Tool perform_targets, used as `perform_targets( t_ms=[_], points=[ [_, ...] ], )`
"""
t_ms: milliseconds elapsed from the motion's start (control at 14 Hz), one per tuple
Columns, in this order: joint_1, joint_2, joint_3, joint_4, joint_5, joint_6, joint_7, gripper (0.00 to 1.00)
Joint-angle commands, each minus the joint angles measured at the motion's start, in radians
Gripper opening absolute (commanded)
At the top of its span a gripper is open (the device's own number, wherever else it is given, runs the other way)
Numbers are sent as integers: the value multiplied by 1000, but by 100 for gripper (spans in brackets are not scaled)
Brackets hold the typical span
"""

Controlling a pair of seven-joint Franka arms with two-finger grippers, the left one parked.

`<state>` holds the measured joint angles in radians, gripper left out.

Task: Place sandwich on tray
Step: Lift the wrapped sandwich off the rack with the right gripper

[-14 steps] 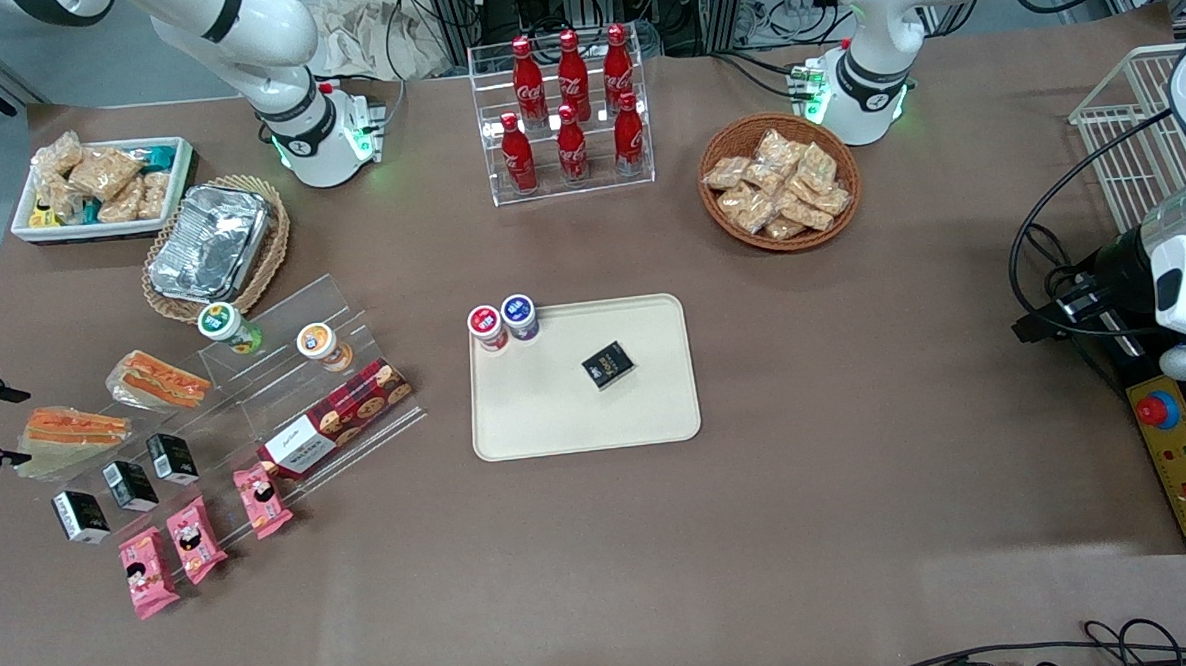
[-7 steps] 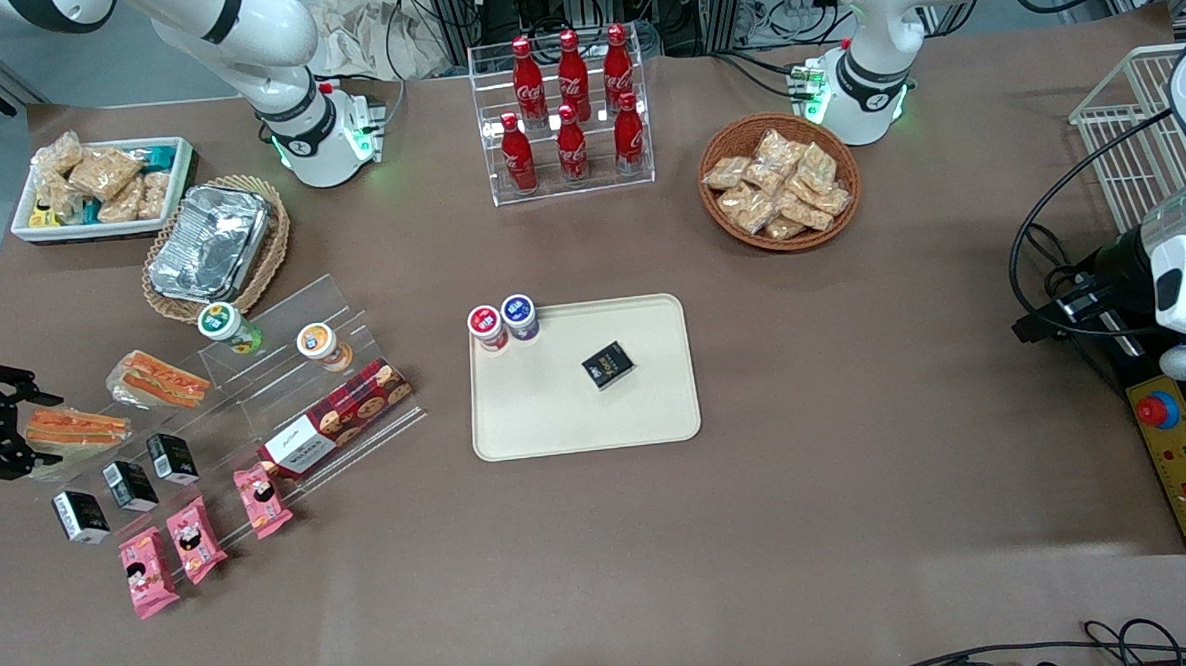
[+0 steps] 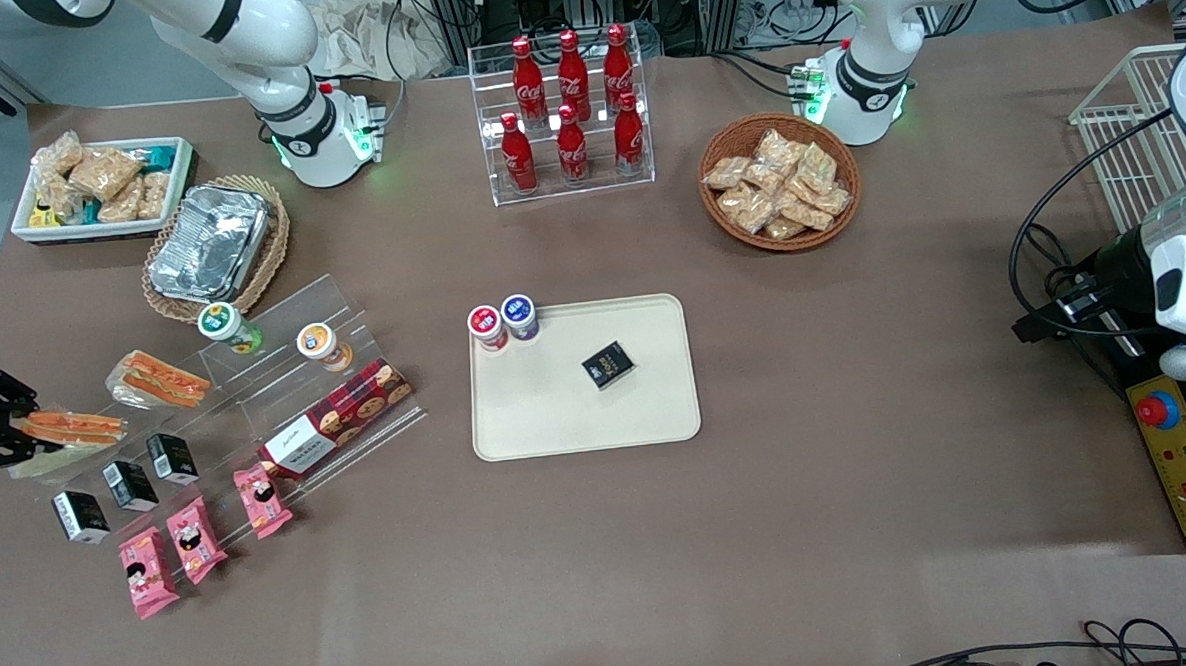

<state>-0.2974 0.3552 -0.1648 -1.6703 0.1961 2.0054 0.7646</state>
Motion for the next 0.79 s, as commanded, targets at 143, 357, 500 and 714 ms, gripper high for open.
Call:
perform_targets(
  t_ms=[143,357,500,714],
  points=[
    [0,-93,10,18,23,-39,-100,37],
    [38,-162,30,47,20,-146,-291,37],
    [87,-185,41,69,-9,-197,-391,37],
    [170,-203,41,96,-61,-275,-433,38]
  ],
)
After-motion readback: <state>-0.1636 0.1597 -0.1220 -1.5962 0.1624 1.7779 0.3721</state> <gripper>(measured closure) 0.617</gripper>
